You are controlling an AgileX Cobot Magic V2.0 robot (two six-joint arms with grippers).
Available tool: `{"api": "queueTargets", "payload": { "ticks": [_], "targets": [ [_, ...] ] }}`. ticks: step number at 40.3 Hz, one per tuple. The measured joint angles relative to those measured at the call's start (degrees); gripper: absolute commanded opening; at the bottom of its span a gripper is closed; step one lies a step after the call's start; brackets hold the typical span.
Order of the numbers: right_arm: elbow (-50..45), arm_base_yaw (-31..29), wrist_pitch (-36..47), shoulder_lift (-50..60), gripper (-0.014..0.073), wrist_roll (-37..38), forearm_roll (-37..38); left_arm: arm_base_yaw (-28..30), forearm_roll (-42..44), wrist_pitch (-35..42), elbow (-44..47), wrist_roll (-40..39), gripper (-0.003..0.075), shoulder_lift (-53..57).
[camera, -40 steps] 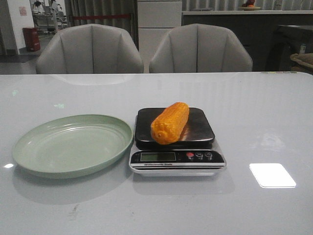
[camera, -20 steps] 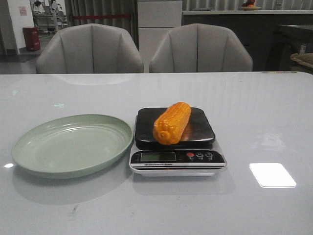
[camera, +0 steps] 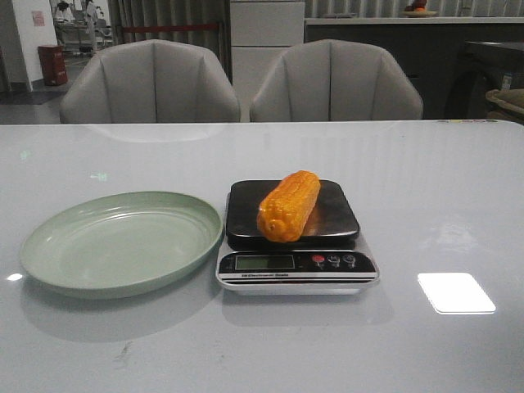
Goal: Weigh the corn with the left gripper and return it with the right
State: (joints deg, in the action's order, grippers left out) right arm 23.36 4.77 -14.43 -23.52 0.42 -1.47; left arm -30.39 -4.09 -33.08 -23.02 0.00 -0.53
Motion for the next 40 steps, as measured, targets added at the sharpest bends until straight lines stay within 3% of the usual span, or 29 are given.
{"api": "queueTargets", "payload": {
  "ticks": [8,11,16,25,31,40],
  "targets": [
    [1.0,0.0,-3.2,-6.3,0.0188,0.0,-0.6,0.0,0.0,0.5,0.0,0.0,0.0131,0.0],
    [1.0,0.0,-3.3,-7.2,0.0304,0.1,-2.7,0.0,0.0,0.5,0.0,0.0,0.0130,0.0],
    [1.0,1.2,-3.8,-8.3,0.0627,0.2,-6.1,0.0,0.0,0.5,0.0,0.0,0.0130,0.0],
    [3.1,8.7,-5.8,-13.8,0.0597,0.2,-7.6,0.0,0.0,0.7,0.0,0.0,0.0130,0.0],
    [8.0,15.8,-7.0,-21.7,0.0584,0.2,-12.9,0.0,0.0,0.7,0.0,0.0,0.0130,0.0],
    [20.5,21.7,-10.7,-39.4,0.0430,4.2,-15.3,0.0,0.0,0.9,0.0,0.0,0.0130,0.0]
  ]
}}
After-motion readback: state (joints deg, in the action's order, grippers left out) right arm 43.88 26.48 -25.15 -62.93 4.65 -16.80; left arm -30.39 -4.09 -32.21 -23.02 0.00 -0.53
